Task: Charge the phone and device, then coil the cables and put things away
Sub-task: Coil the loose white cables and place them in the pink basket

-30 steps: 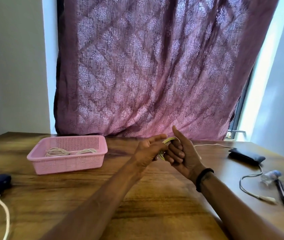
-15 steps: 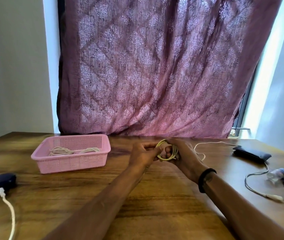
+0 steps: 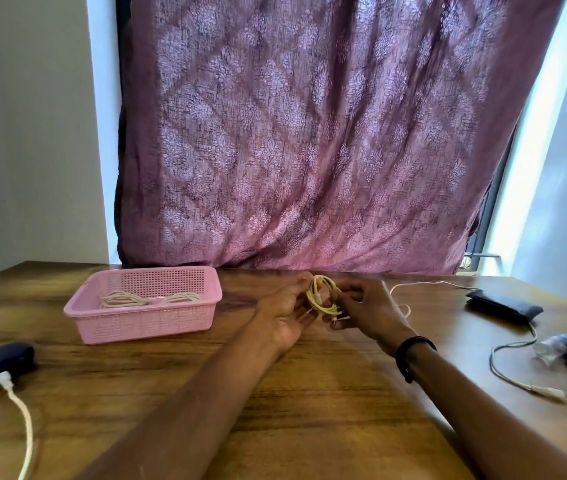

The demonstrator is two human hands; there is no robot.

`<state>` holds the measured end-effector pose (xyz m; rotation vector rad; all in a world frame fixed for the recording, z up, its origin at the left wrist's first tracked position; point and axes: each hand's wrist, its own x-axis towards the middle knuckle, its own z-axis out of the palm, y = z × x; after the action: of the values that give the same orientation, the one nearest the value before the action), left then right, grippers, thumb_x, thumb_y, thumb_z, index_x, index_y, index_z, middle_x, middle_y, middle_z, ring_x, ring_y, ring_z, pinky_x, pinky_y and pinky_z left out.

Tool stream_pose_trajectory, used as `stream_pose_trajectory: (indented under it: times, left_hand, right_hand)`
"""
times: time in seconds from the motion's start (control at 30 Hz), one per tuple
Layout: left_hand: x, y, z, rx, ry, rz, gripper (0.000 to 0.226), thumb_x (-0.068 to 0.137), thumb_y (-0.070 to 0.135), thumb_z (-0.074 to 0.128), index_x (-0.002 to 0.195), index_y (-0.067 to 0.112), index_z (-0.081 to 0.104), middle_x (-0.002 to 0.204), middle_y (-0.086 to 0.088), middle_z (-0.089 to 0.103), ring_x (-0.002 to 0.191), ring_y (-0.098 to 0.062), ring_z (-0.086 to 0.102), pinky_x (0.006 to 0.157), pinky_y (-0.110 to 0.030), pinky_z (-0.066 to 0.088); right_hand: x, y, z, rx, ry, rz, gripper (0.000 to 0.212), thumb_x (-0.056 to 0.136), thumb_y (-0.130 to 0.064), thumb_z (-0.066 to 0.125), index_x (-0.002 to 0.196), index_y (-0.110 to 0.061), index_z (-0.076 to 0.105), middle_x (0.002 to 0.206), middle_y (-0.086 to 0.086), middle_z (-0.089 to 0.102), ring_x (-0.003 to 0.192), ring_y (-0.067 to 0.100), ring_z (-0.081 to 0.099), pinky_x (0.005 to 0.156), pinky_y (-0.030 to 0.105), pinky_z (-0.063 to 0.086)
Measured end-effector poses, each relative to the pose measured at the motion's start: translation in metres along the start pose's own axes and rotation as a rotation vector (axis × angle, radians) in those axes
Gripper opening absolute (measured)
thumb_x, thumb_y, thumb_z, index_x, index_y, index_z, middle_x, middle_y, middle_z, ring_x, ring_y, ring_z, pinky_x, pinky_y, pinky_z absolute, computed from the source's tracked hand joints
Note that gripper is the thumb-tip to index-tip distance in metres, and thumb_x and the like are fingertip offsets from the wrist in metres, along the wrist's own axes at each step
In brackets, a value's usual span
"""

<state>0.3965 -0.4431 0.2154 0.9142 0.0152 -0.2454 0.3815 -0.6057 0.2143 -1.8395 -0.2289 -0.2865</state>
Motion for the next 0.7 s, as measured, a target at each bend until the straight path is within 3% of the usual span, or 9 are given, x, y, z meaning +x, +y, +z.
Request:
stream_pose_trajectory:
  times: [0.07,0.13,0.23,0.33,0.43,0.5,0.6,0.67,0.7]
  left_hand:
    - [-0.002,0.002,-0.001,-0.104,-0.126,0.008,0.023,0.090,0.002,0.066,0.111,0.012,0.069,0.081,-0.008,0.075,0.069,-0.020,0.071,0.076,-0.035,0.058]
    - [-0.004,0.006,-0.005,-0.143,-0.244,0.021,0.041,0.084,-0.004,0.066,0.122,0.010,0.067,0.086,-0.011,0.073,0.077,-0.023,0.069,0.097,-0.042,0.052]
    - [-0.005,0.009,-0.008,-0.121,-0.306,0.047,0.045,0.076,-0.011,0.063,0.116,0.008,0.071,0.090,-0.013,0.071,0.079,-0.025,0.070,0.110,-0.048,0.043]
    - [-0.007,0.008,-0.006,0.097,-0.293,0.163,0.044,0.078,-0.010,0.067,0.118,0.006,0.069,0.096,-0.015,0.074,0.086,-0.026,0.071,0.103,-0.046,0.049]
    - [-0.006,0.006,-0.004,0.489,-0.213,0.405,0.045,0.077,-0.005,0.080,0.119,0.007,0.070,0.108,-0.017,0.076,0.098,-0.025,0.071,0.097,-0.046,0.057]
    - [-0.004,0.004,-0.004,0.638,-0.170,0.564,0.033,0.082,0.006,0.082,0.113,0.012,0.074,0.105,-0.010,0.078,0.099,-0.020,0.073,0.091,-0.041,0.060]
    - [0.001,0.003,-0.006,0.772,-0.060,0.725,0.019,0.092,0.037,0.072,0.103,0.023,0.079,0.088,0.008,0.078,0.085,-0.010,0.071,0.077,-0.031,0.056]
    - [0.003,0.002,-0.008,0.769,0.034,0.742,0.022,0.097,0.039,0.064,0.102,0.023,0.079,0.074,0.016,0.072,0.073,-0.006,0.065,0.068,-0.028,0.052]
    - [0.005,0.004,-0.006,0.659,0.068,0.675,0.020,0.099,0.033,0.062,0.100,0.020,0.078,0.072,0.013,0.070,0.073,-0.009,0.063,0.067,-0.028,0.054]
  right_hand:
    - [0.001,0.003,0.002,0.032,-0.007,-0.002,0.013,0.100,-0.006,0.067,0.110,-0.001,0.074,0.092,0.019,0.079,0.079,0.037,0.079,0.072,0.051,0.066]
    - [0.002,0.003,0.003,0.045,-0.009,-0.017,0.013,0.100,-0.007,0.067,0.110,-0.003,0.075,0.093,0.017,0.080,0.079,0.036,0.079,0.073,0.050,0.066]
    - [0.002,0.002,0.002,0.050,-0.010,-0.041,0.013,0.100,-0.006,0.067,0.107,-0.010,0.077,0.091,0.015,0.081,0.079,0.036,0.079,0.073,0.048,0.066]
    - [0.004,0.004,0.001,0.032,0.015,-0.063,0.012,0.098,-0.009,0.070,0.102,-0.017,0.077,0.090,0.013,0.081,0.077,0.035,0.079,0.073,0.049,0.066]
    - [0.006,0.006,-0.002,0.002,0.044,-0.080,0.010,0.098,-0.014,0.072,0.104,-0.019,0.078,0.089,0.010,0.081,0.075,0.032,0.080,0.072,0.046,0.066]
    - [0.007,0.006,-0.004,0.001,0.054,-0.079,0.010,0.098,-0.013,0.071,0.105,-0.015,0.078,0.089,0.010,0.081,0.075,0.031,0.080,0.073,0.047,0.066]
    - [0.008,0.007,-0.002,0.003,0.062,-0.084,0.011,0.101,-0.006,0.066,0.105,-0.006,0.076,0.087,0.013,0.080,0.075,0.033,0.080,0.074,0.050,0.066]
    - [0.008,0.006,0.000,0.048,0.065,-0.088,0.011,0.101,-0.004,0.064,0.106,-0.001,0.074,0.088,0.015,0.080,0.077,0.035,0.080,0.075,0.050,0.066]
    - [0.009,0.005,0.000,0.081,0.067,-0.091,0.012,0.101,-0.004,0.064,0.108,0.001,0.073,0.089,0.015,0.080,0.079,0.036,0.079,0.075,0.049,0.066]
